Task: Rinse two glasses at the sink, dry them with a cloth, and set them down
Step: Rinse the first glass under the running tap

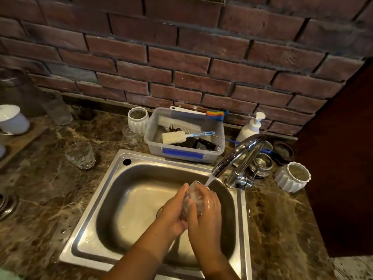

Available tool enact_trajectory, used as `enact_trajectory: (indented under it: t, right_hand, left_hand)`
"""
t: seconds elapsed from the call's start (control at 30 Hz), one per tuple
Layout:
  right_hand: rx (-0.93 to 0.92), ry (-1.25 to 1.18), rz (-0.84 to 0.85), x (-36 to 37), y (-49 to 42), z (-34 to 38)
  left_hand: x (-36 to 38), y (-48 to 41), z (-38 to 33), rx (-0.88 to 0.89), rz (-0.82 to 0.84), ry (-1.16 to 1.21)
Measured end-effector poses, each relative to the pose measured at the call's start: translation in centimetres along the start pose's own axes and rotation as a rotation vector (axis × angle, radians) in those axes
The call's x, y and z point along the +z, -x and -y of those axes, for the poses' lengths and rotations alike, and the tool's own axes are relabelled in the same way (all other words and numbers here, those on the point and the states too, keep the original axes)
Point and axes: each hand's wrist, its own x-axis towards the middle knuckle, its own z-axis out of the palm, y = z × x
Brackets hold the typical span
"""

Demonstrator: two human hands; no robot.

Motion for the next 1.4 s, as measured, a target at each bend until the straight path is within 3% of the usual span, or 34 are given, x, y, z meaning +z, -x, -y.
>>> enact_trajectory:
  t: [0.17, 0.23, 0.3, 0.4, 0.47, 0.63, 0.7, 0.77, 0.83, 0.93, 1.0, 1.1, 1.17, 1.3, 1.4]
  right_hand:
    - [-0.307, 0.007, 0.035, -1.5, -1.0, -1.4]
    - [-0.258, -0.095, 0.233, -2.3, -2.1, -1.5]
    - [-0.218, -0.027, 0.470, -2.7, -3.4, -1.3]
    - [-0.216, -0.031, 0.638, -2.4, -5.1, -0.9]
    - [-0.087, -0.128, 0.596, -1.7, -5.8, -0.2]
    - [0.302, -0.426, 0.329, 0.3, -5.7, -0.2]
    - [0.473, -0.537, 0.291, 0.5, -5.7, -0.3]
    - [0.509, -0.499, 0.328, 0.4, -5.4, -0.3]
    - [0.328, -0.298, 0.327, 0.2, -5.1, -0.3]
    - [-0.109, -0.005, 0.284, -0.4, -4.0, -0.2]
    - [-0.298, 0.056, 0.279, -0.9, -3.1, -0.4]
    - [-0.432, 0.015, 0.194, -1.4, -1.8, -1.0]
    - [-0.428, 0.012, 0.097, -1.6, -1.0, -1.2]
    - [-0.217, -0.083, -0.038, -1.4, -0.4, -0.6]
    - [-0.031, -0.053, 0.079, -1.5, -0.9, -0.5]
  left_hand:
    - [0.1, -0.1, 0.5, -0.085, -0.034, 0.096]
    - [-0.2, -0.3, 0.0, -0.101, -0.040, 0.085]
    - [-0.4, -0.5, -0.6, -0.096, -0.050, -0.003]
    - [-0.4, -0.8, -0.6, -0.060, -0.120, -0.156]
    - [-0.2, -1.1, -0.1, 0.042, -0.158, -0.215]
    - [-0.3, -1.4, 1.1, 0.539, -0.311, -0.523]
    - [-1.0, -1.1, 1.5, 0.702, -0.288, -0.703]
    - [-1.3, -1.1, 1.7, 0.744, -0.246, -0.715]
    - [-0.9, -1.0, 1.5, 0.636, -0.227, -0.651]
    - [-0.2, -1.2, 0.8, 0.360, -0.232, -0.456]
    - [-0.1, -1.0, 0.4, 0.201, -0.193, -0.278]
    - [-0.1, -0.6, -0.5, 0.062, -0.123, -0.107]
    - [-0.1, -0.7, -0.8, -0.022, -0.094, 0.025]
    - [0.5, -0.3, -0.4, -0.106, -0.003, 0.155]
    - [0.5, -0.2, -0.1, 0.015, -0.104, 0.043]
